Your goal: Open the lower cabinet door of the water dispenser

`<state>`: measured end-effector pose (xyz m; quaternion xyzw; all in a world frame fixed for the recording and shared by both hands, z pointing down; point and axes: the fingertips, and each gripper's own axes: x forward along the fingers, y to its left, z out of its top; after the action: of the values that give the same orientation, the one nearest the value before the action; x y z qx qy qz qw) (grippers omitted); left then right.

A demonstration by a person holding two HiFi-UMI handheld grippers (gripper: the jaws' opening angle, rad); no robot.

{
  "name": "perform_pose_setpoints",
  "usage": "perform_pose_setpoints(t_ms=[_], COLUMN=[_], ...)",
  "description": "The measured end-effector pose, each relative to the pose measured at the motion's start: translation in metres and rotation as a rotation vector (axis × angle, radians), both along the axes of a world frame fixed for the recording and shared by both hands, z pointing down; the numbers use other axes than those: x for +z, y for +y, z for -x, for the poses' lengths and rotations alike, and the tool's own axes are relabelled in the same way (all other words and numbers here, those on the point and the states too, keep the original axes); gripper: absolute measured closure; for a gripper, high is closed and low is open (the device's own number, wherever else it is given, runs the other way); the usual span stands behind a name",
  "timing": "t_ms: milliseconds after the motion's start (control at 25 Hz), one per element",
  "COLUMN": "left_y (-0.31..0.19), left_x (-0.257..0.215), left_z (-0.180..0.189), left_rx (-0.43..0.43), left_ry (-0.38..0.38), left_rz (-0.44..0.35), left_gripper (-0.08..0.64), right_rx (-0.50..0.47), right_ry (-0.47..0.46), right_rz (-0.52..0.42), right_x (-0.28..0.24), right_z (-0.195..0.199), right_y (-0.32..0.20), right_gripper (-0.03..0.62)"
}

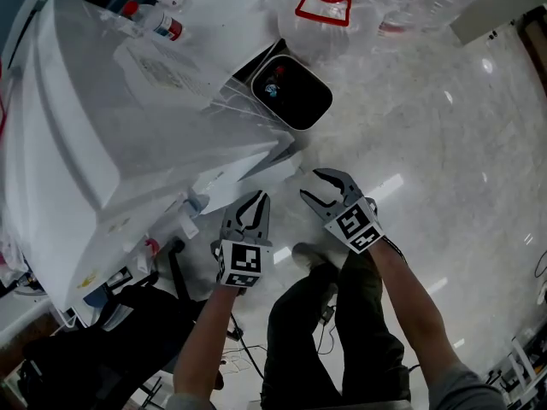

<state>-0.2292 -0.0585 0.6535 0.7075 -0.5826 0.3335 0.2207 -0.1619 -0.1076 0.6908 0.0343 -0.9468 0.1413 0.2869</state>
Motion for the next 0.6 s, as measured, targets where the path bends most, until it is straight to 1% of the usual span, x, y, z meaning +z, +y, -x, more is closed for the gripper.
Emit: perform_pose_setpoints(t_ms=[80,200,280,400,520,600], left_y=[-0.004,-0.013,-0.017,-0.025,-0.030,-0.033], left_x=[0.003,0.010,0.017,0.028,0.037,0.044], left_z=[-0.002,-0.006,-0.010,-0.014,-0.014,-0.014], left_rx=[0.041,0.101,0.143,0.197,0.265,0.302], left_ry=[-0.042,-0.097,-0.126,-0.168,-0.236,-0.270], left_rz=[0.030,0.080,0.119,0.173,0.214,0.254], left_gripper=[0.532,0.460,0.441,0.410,0.390,0.363], right_rx=[0.027,0.060,0.074,0.095,0.091,0.086], right_ry=[-0.008,-0.020,-0.026,-0.041,-0.053,-0.061], right_rz=[-0.008,-0.021,-0.033,-0.016,-0.005,0.006], right_x=[-0.012,-0.026,-0.034,-0.045,-0.051,-0.053], right_z=[-0.015,-0.033,-0.045,-0.059,-0.069,-0.076], right_y=[-0.006,-0.017,-0.023,-0.030,-0.030,-0.031], right_gripper=[0.407,0.479,0.526,0.559,0.575,0.578])
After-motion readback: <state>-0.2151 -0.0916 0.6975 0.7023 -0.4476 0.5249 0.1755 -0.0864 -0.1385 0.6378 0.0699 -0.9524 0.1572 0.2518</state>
